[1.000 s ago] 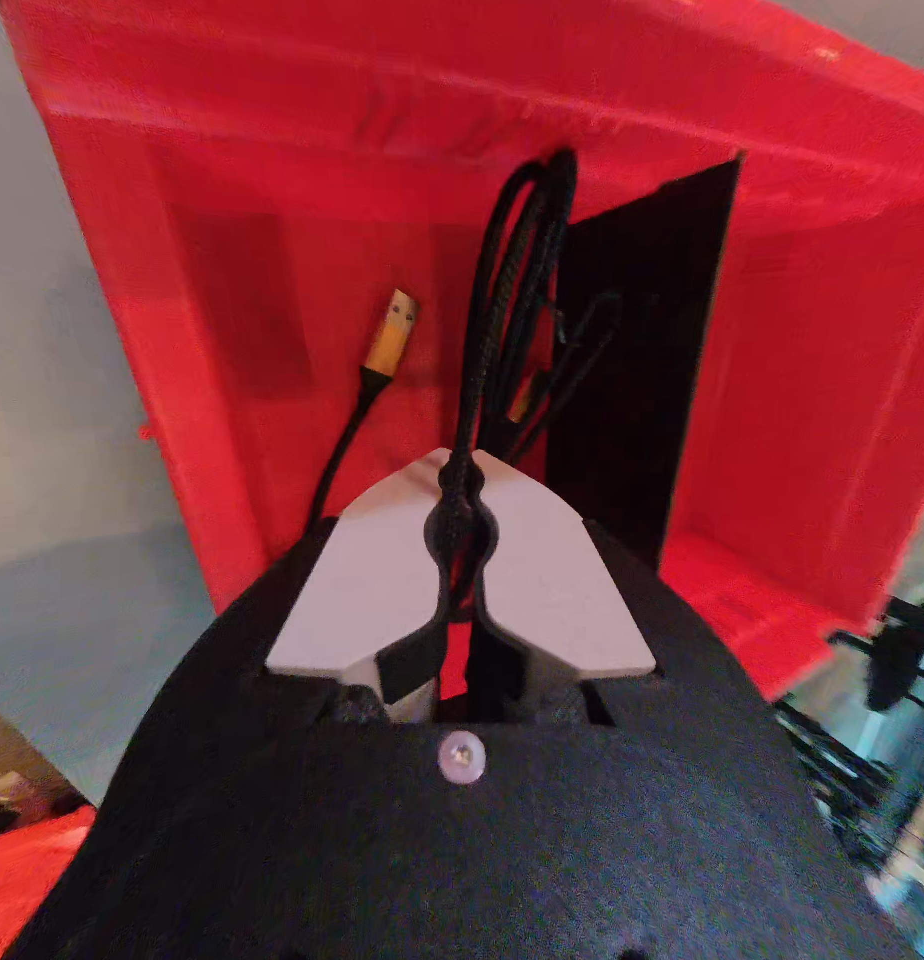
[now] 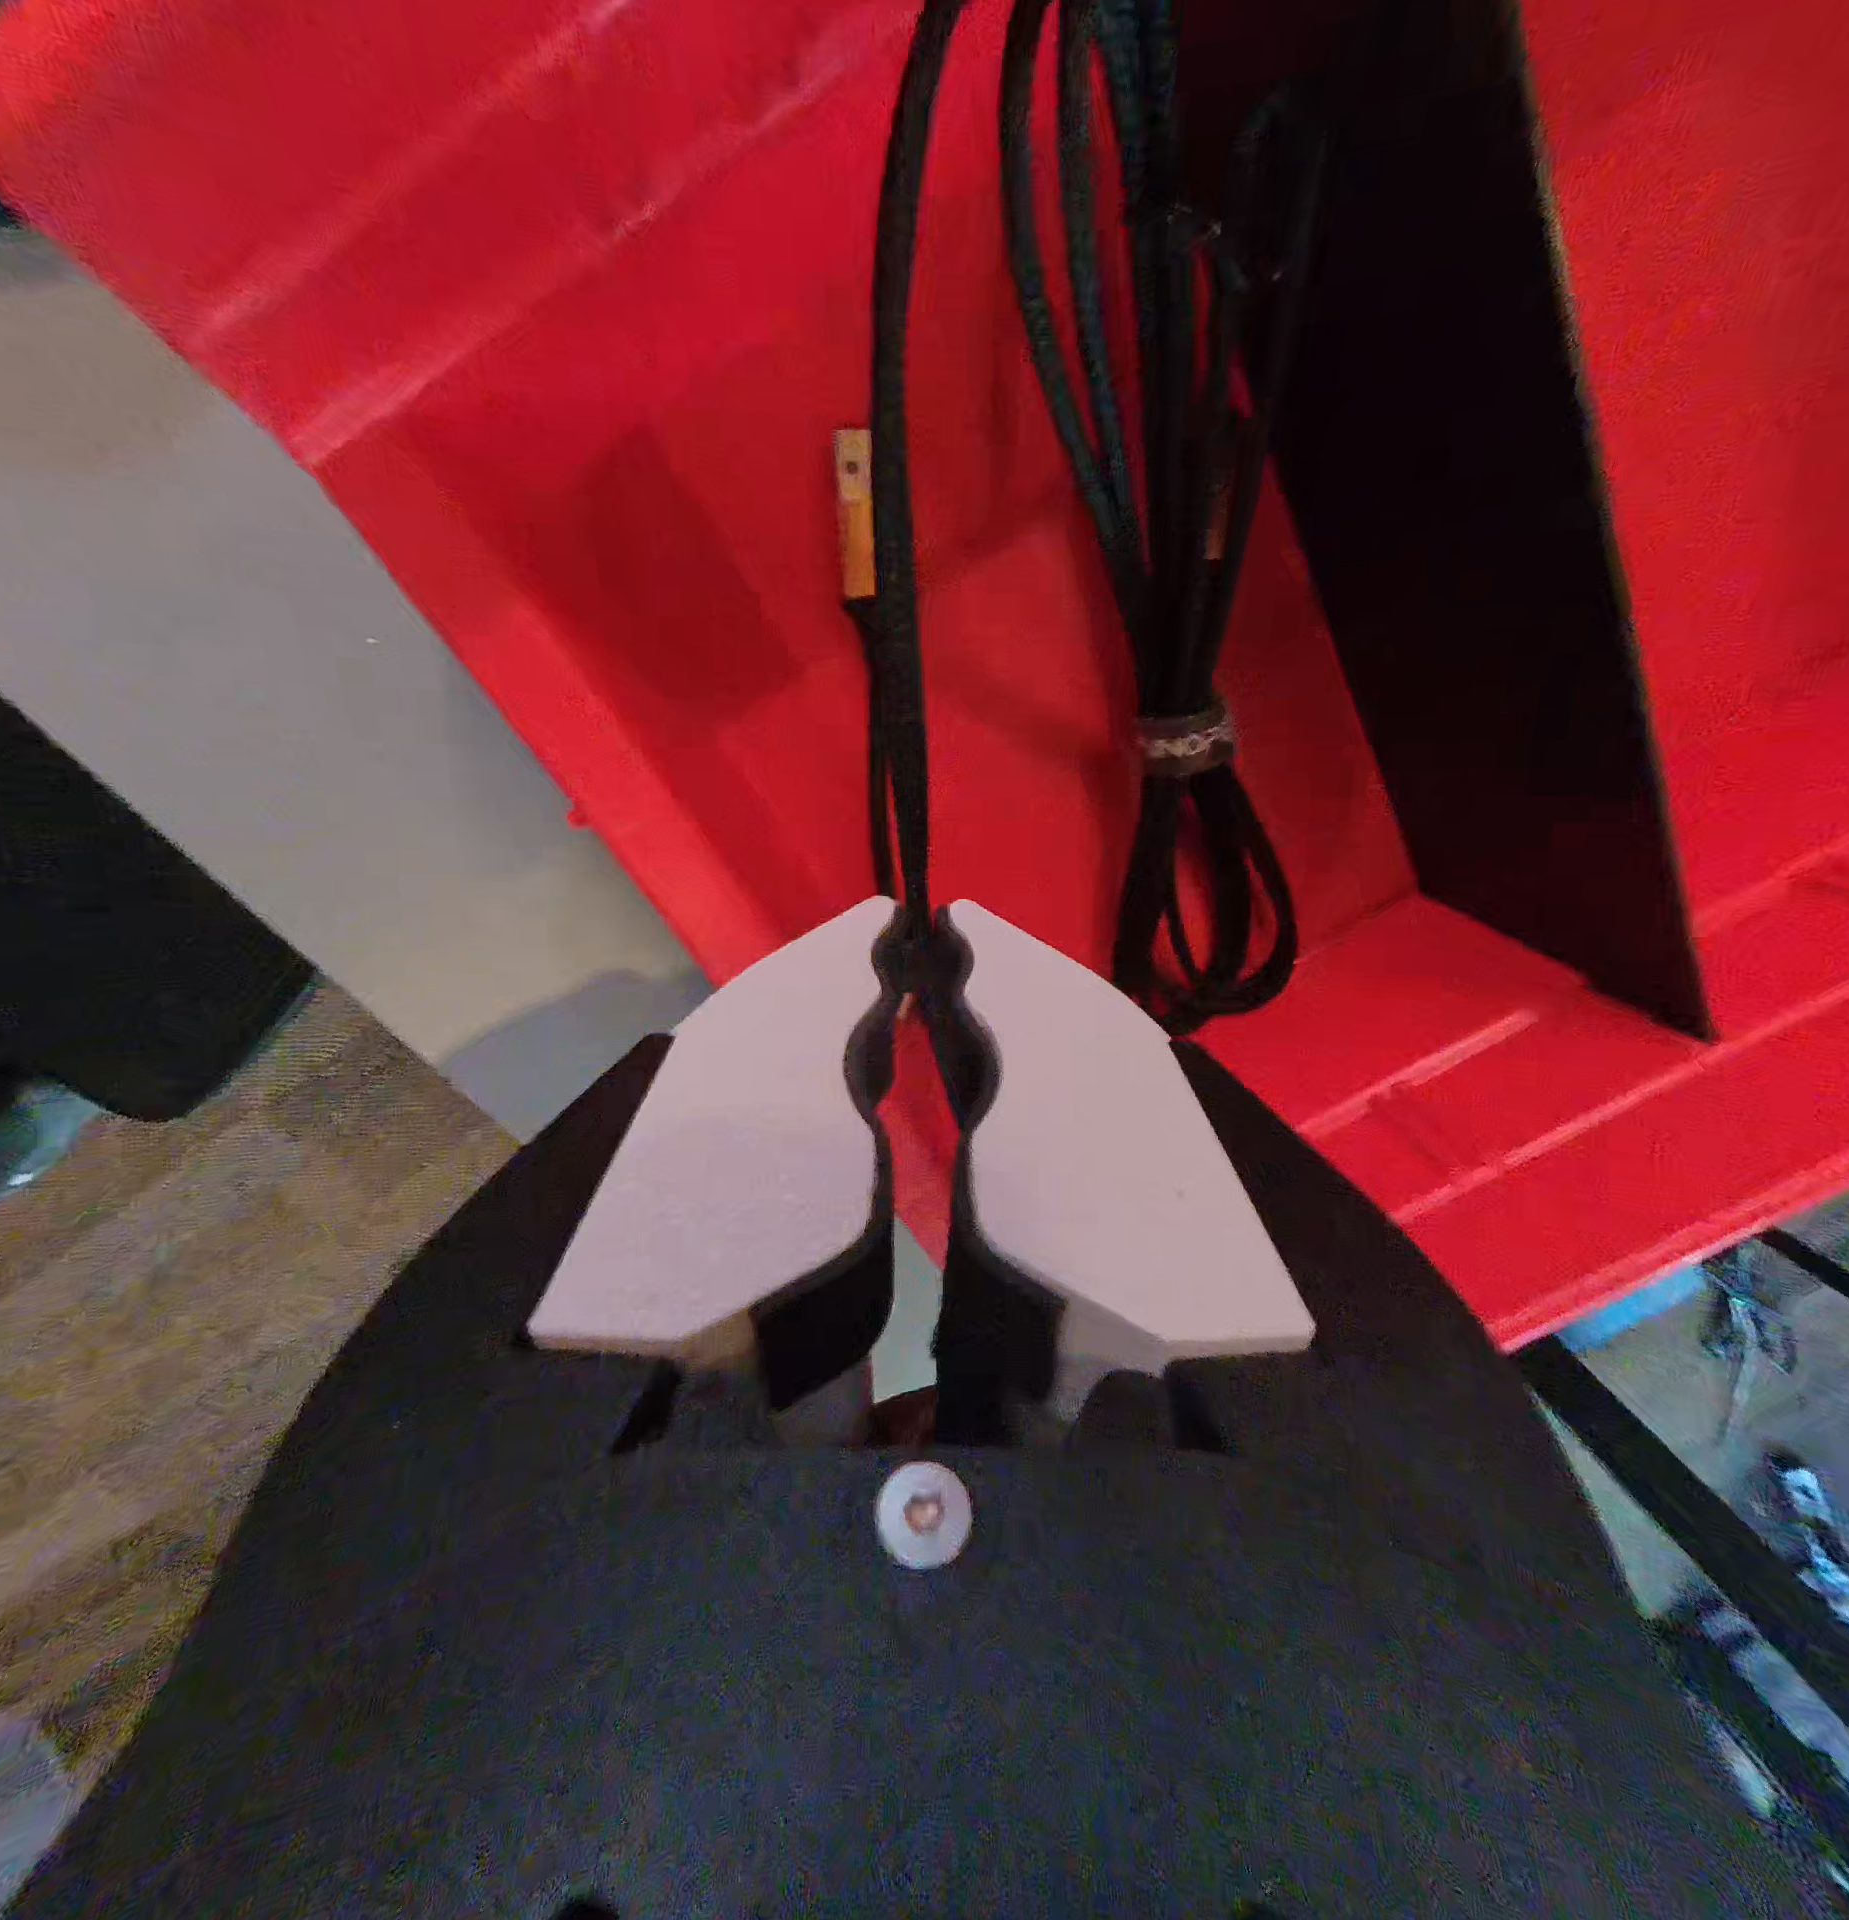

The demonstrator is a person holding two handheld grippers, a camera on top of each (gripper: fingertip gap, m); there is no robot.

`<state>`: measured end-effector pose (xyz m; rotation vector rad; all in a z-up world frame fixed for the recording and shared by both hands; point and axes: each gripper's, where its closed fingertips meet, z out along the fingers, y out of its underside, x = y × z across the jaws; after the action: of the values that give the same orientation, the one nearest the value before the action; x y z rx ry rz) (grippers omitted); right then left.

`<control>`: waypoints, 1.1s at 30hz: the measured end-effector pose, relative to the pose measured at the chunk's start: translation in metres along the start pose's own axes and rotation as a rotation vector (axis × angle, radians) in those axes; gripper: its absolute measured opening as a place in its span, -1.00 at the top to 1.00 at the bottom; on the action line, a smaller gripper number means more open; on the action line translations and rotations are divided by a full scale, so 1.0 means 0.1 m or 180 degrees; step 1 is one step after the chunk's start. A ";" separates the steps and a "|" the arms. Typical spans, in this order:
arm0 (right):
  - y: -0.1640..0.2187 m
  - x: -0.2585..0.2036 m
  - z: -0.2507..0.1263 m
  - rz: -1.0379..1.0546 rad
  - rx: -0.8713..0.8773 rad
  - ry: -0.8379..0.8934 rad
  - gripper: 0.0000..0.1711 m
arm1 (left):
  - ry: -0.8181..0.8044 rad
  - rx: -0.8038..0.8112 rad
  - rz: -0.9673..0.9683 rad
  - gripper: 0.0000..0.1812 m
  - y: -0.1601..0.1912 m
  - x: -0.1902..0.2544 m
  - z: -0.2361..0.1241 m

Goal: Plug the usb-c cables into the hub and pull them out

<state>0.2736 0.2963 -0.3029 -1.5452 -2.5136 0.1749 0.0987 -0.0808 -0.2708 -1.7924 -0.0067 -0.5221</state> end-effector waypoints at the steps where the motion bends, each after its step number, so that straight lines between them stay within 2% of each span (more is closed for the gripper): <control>1: 0.00 0.06 0.03 -0.0070 -0.0077 0.0073 0.95 | -0.0009 -0.0002 0.0028 0.88 0.00 0.00 0.00; 8: -0.03 0.05 0.53 -0.0195 -0.0424 -0.0099 0.94 | -0.0036 0.0094 0.0107 0.88 -0.03 0.02 -0.02; 11: -0.07 0.09 0.51 -0.0241 -0.0422 0.0031 0.92 | -0.0021 0.0139 0.0110 0.88 -0.05 0.02 -0.04; 14: -0.12 0.19 0.33 -0.0227 -0.0361 0.0265 0.70 | -0.0013 0.0140 0.0135 0.88 -0.05 0.03 -0.04; 17: -0.48 0.36 -0.15 0.0044 0.0497 0.0738 0.63 | -0.0056 0.0154 0.0179 0.88 -0.05 0.03 -0.04; 20: -0.92 0.55 -0.84 0.0327 0.1920 0.1454 0.61 | -0.0073 0.0222 0.0188 0.88 -0.08 0.03 -0.06; 22: -1.18 0.52 -1.22 0.0567 0.2916 0.1583 0.61 | -0.0040 0.0293 0.0192 0.88 -0.10 0.04 -0.08; 25: -1.64 0.06 -1.67 0.0552 0.4288 0.1115 0.44 | -0.0033 0.0474 0.0259 0.88 -0.16 0.07 -0.14; 28: -2.13 -0.69 -1.97 0.0069 0.5269 0.0365 0.07 | -0.0082 0.0674 0.0325 0.88 -0.22 0.08 -0.20; 31: -2.62 -1.37 -1.90 -0.0529 0.5545 -0.0038 -0.18 | -0.0106 0.0812 0.0386 0.88 -0.26 0.09 -0.24; 33: -2.95 -1.79 -1.69 -0.0937 0.5499 -0.0328 -0.21 | -0.0126 0.0855 0.0393 0.88 -0.27 0.09 -0.26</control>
<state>0.1326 0.0039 -0.0977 -0.3767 -1.4211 1.7279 0.0907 -0.0992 -0.2381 -1.5294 0.0061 -0.3781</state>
